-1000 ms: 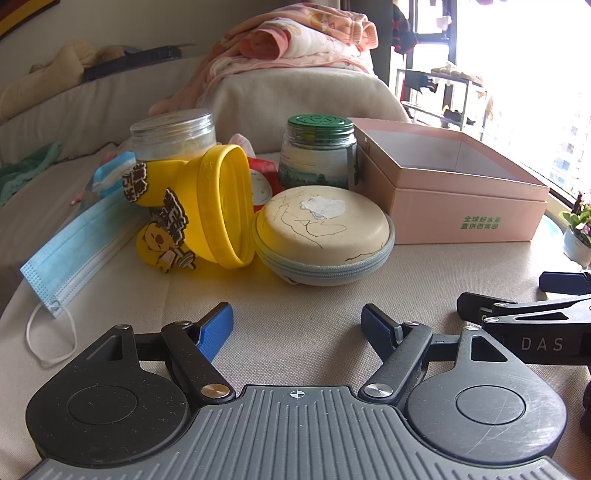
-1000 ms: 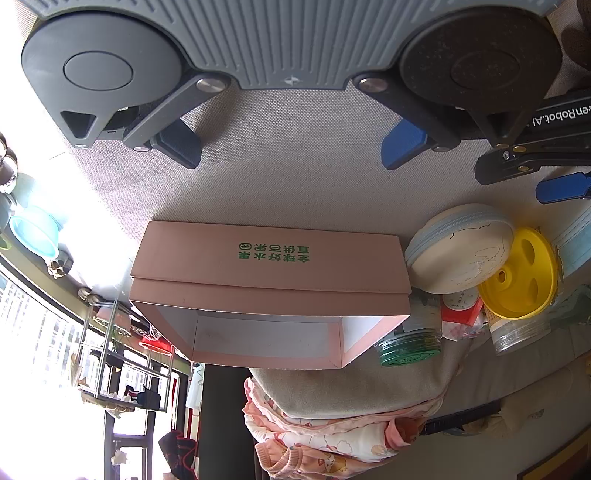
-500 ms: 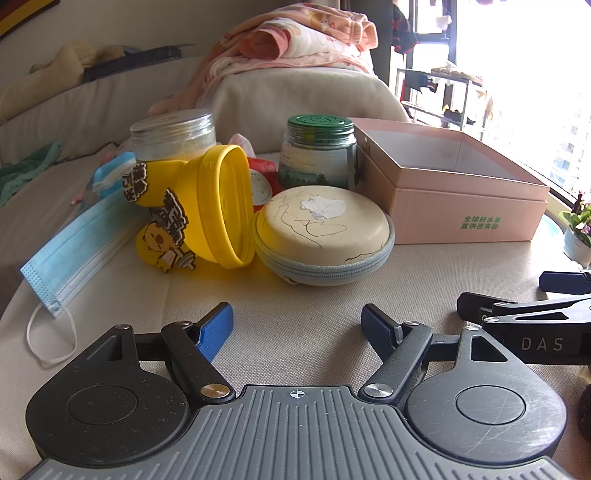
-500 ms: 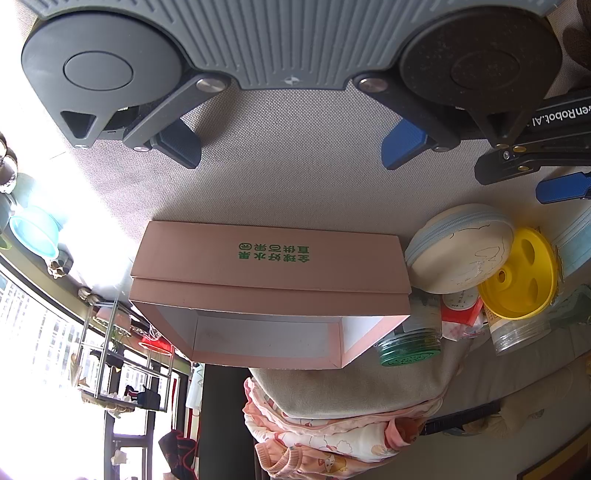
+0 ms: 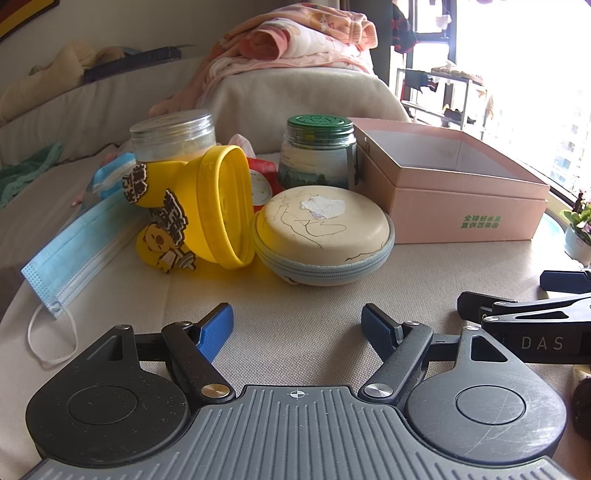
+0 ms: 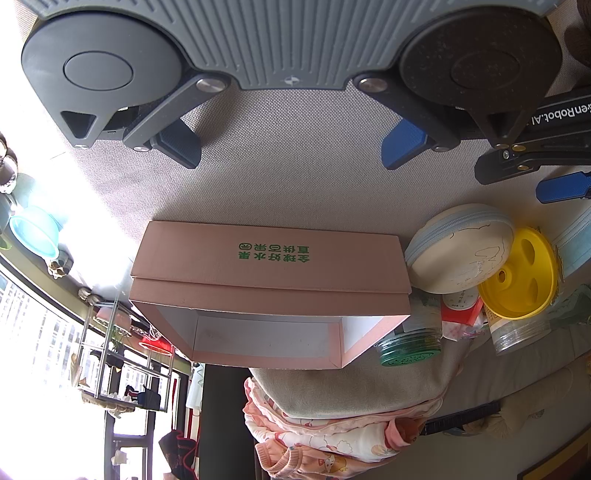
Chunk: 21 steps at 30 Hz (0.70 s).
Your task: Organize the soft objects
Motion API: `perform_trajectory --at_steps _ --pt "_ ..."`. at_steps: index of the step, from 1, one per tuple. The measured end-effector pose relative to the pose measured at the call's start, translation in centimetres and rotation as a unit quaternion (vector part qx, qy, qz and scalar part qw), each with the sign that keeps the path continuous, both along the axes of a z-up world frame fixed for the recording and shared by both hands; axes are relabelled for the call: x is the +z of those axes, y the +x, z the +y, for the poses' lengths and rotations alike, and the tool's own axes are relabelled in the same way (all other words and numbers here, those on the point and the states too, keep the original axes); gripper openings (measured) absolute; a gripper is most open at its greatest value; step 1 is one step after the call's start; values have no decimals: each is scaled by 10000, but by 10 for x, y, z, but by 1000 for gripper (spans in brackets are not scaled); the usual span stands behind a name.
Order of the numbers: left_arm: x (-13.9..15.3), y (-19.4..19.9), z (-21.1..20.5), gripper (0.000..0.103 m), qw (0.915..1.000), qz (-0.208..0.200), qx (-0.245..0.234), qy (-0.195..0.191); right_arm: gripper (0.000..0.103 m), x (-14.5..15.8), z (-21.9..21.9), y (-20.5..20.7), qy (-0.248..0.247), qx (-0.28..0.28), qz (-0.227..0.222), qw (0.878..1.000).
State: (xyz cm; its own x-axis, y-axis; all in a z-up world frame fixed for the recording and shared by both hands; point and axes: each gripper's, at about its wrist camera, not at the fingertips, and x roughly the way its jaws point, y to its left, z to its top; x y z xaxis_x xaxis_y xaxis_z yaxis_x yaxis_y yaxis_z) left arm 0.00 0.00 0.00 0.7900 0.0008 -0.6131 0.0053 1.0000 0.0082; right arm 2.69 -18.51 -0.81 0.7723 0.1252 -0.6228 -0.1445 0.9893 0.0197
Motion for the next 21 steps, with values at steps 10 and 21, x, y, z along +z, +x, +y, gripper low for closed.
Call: perform_trajectory --at_steps 10,21 --pt "0 0 0 82 10000 0 0 4 103 0 0 0 0 0 0 10000" --pt "0 1 1 82 10000 -5 0 28 103 0 0 0 0 -1 1 10000"
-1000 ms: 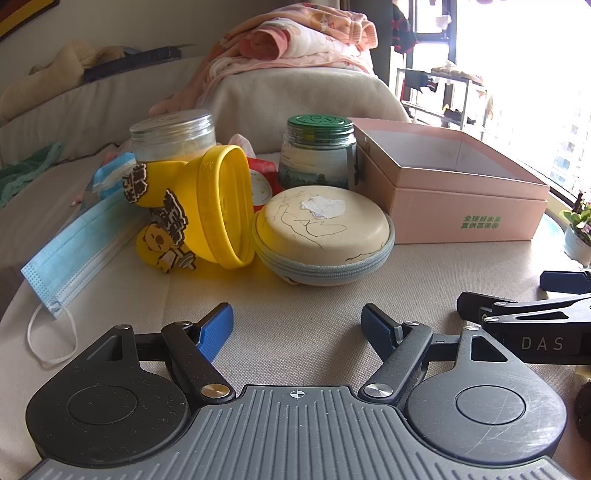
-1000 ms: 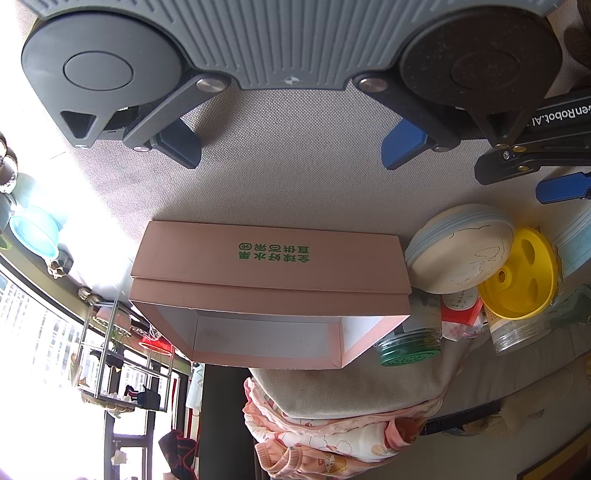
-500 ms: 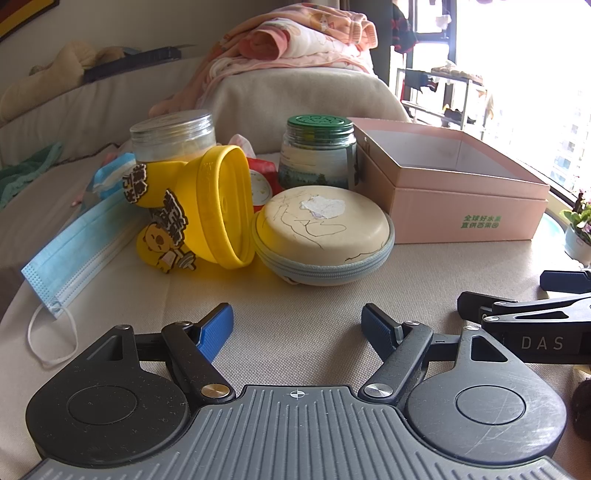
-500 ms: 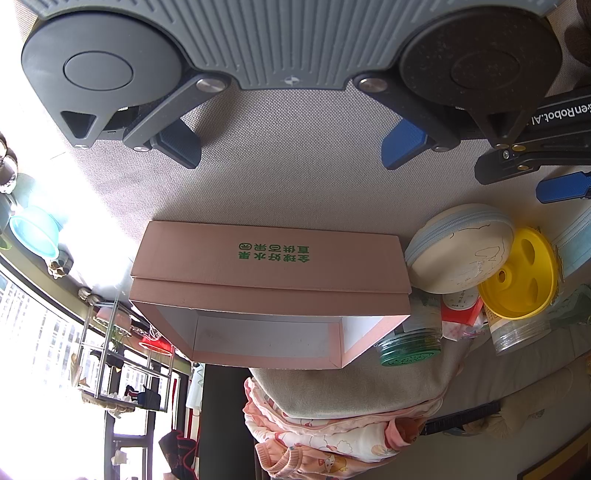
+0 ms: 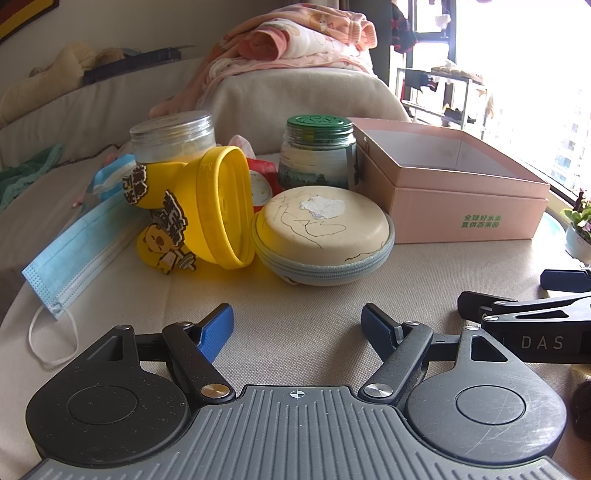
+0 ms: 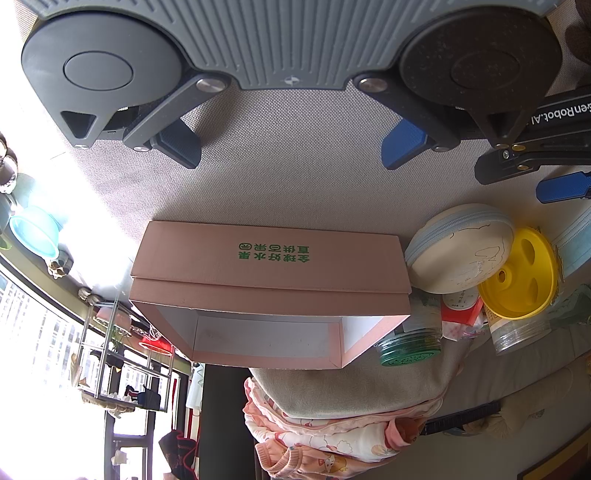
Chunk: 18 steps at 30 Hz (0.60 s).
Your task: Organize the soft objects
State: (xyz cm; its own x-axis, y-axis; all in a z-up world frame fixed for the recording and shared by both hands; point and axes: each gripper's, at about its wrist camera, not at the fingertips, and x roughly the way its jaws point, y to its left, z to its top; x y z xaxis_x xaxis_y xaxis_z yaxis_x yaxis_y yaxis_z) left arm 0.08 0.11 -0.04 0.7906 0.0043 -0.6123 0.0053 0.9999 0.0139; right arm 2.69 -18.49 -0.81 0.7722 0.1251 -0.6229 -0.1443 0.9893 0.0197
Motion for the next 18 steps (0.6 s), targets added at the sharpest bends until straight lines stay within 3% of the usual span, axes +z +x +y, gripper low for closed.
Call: perform_trajectory --at_steps 10,15,18 --pt "2 0 0 80 10000 -3 -33 -51 103 0 0 0 -1 -1 1 10000" --pt "6 -5 9 70 9980 -64 -527 -337 103 5 -4 7 -35 293 267 9992" --pt "22 -15 27 70 9944 -403 -795 -574 103 9 -4 12 -92 376 554 9977"
